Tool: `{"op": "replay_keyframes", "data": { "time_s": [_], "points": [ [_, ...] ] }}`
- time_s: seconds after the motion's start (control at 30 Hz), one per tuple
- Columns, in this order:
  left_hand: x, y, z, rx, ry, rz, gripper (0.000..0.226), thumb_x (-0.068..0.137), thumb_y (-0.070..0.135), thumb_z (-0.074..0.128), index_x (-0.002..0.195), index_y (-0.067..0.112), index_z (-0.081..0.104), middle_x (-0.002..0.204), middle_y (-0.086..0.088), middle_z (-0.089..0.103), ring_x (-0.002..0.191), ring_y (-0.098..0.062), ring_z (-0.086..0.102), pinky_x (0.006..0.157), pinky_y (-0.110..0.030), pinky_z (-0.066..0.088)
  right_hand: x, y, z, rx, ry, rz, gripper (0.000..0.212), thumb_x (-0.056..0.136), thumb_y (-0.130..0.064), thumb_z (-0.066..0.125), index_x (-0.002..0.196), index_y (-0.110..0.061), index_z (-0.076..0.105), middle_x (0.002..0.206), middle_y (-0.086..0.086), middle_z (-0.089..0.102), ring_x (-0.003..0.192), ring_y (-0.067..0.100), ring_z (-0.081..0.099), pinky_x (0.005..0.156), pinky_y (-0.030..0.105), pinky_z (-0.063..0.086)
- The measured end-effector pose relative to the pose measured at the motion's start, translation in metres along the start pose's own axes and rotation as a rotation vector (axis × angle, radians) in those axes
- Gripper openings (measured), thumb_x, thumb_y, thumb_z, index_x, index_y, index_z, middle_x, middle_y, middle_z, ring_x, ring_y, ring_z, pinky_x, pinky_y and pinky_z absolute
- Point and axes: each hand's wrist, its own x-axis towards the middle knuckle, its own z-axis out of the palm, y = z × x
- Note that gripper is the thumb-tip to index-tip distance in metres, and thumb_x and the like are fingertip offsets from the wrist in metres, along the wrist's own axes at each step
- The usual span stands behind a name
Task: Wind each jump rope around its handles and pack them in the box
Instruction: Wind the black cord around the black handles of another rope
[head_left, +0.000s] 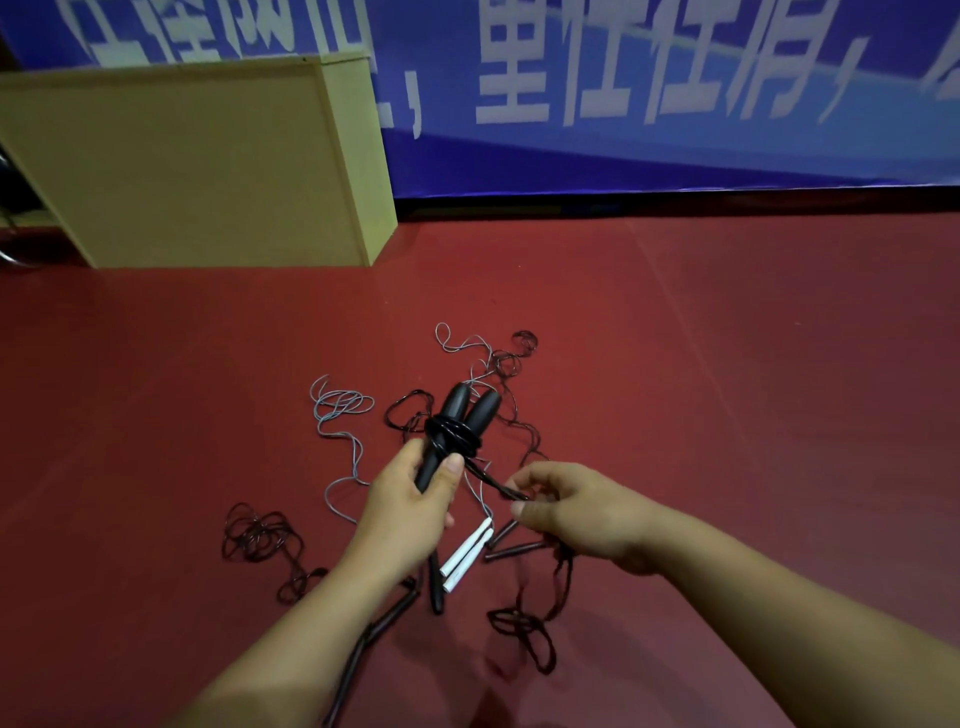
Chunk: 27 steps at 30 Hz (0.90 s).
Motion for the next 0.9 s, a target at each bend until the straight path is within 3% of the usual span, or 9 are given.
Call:
{"op": "replay_keyframes", "data": {
  "time_s": [0.1,0.23,0.3,0.37,0.5,0.6,0.67,0.77,0.9],
  "points": [
    [0.003,-0.007,-0.003,0.085,-0.012,-0.028,0.02,0.097,0.034,0.055,0.083,0.019,0.055,0.065,0.004,0.054,0.057,-0.008,0.049,0.057,-0.025,0.039,-0.001,0.0,0.001,-0.02,-0.039,0.032,0.018,0.093,-0.021,0.064,0.11,-0.022,0.061,0.066,-0.006,0.05,0.048,0.001,0.051,0.053,0.024,0.042],
    [0.008,-0.014,-0.005,0.064,-0.027,-0.118,0.018,0.098,0.035,0.052,0.089,0.02,0.055,0.069,0.001,0.06,0.06,-0.017,0.057,0.067,-0.041,0.052,0.002,-0.002,0.0,-0.018,0.048,0.033,0.018,0.092,-0.016,0.063,0.11,-0.016,0.057,0.076,-0.002,0.061,0.046,-0.003,0.048,0.045,0.013,0.036],
    [0.008,-0.013,-0.003,0.057,-0.051,-0.167,0.016,0.1,0.032,0.05,0.095,0.017,0.054,0.074,-0.002,0.059,0.058,-0.016,0.056,0.056,-0.032,0.05,0.002,-0.002,-0.001,-0.052,0.105,0.045,0.013,0.091,-0.015,0.063,0.104,-0.014,0.059,0.077,-0.001,0.064,0.046,-0.002,0.048,0.042,0.012,0.035],
    [0.008,-0.01,-0.002,0.036,-0.103,-0.205,0.014,0.101,0.029,0.047,0.099,0.016,0.052,0.079,-0.005,0.057,0.06,-0.016,0.055,0.055,-0.025,0.046,0.002,-0.001,-0.002,-0.141,0.123,0.039,0.005,0.09,-0.017,0.063,0.094,-0.017,0.061,0.074,-0.002,0.064,0.05,0.003,0.049,0.041,0.014,0.034],
    [0.01,-0.012,-0.006,0.016,-0.27,-0.263,0.01,0.102,0.028,0.043,0.097,0.023,0.05,0.086,-0.001,0.059,0.072,-0.019,0.053,0.08,-0.044,0.05,0.0,0.001,-0.006,-0.302,0.138,0.045,0.007,0.087,-0.018,0.061,0.081,-0.021,0.064,0.07,-0.003,0.063,0.054,0.011,0.055,0.042,0.017,0.037],
    [0.01,-0.012,-0.011,-0.007,-0.361,-0.29,0.006,0.102,0.025,0.045,0.103,0.026,0.05,0.09,0.001,0.059,0.077,-0.017,0.053,0.091,-0.048,0.049,-0.002,0.0,-0.008,-0.283,0.121,0.073,0.009,0.087,-0.014,0.059,0.082,-0.018,0.065,0.072,0.0,0.064,0.052,0.015,0.054,0.043,0.019,0.04],
    [0.009,-0.013,-0.012,-0.033,-0.384,-0.274,0.007,0.102,0.022,0.046,0.106,0.026,0.05,0.094,0.002,0.06,0.078,-0.013,0.054,0.09,-0.042,0.049,-0.003,0.0,-0.01,-0.291,0.095,0.081,0.01,0.086,-0.016,0.06,0.082,-0.019,0.068,0.073,-0.004,0.064,0.054,0.012,0.053,0.051,0.023,0.044],
    [0.008,-0.015,-0.012,0.052,-0.337,-0.221,0.007,0.102,0.021,0.049,0.107,0.02,0.052,0.087,0.001,0.057,0.069,-0.013,0.056,0.076,-0.035,0.054,-0.003,-0.001,-0.012,-0.352,0.046,0.06,0.008,0.085,-0.026,0.069,0.084,-0.019,0.07,0.071,-0.009,0.063,0.061,0.004,0.052,0.062,0.022,0.043],
    [0.01,-0.017,-0.012,0.298,-0.295,-0.138,0.018,0.098,0.028,0.055,0.104,0.011,0.055,0.076,-0.002,0.059,0.065,-0.023,0.064,0.073,-0.048,0.058,-0.006,-0.006,-0.011,-0.325,-0.012,0.033,0.021,0.086,-0.034,0.07,0.084,-0.013,0.066,0.063,-0.008,0.051,0.052,0.006,0.042,0.054,0.022,0.035]
  ]
}}
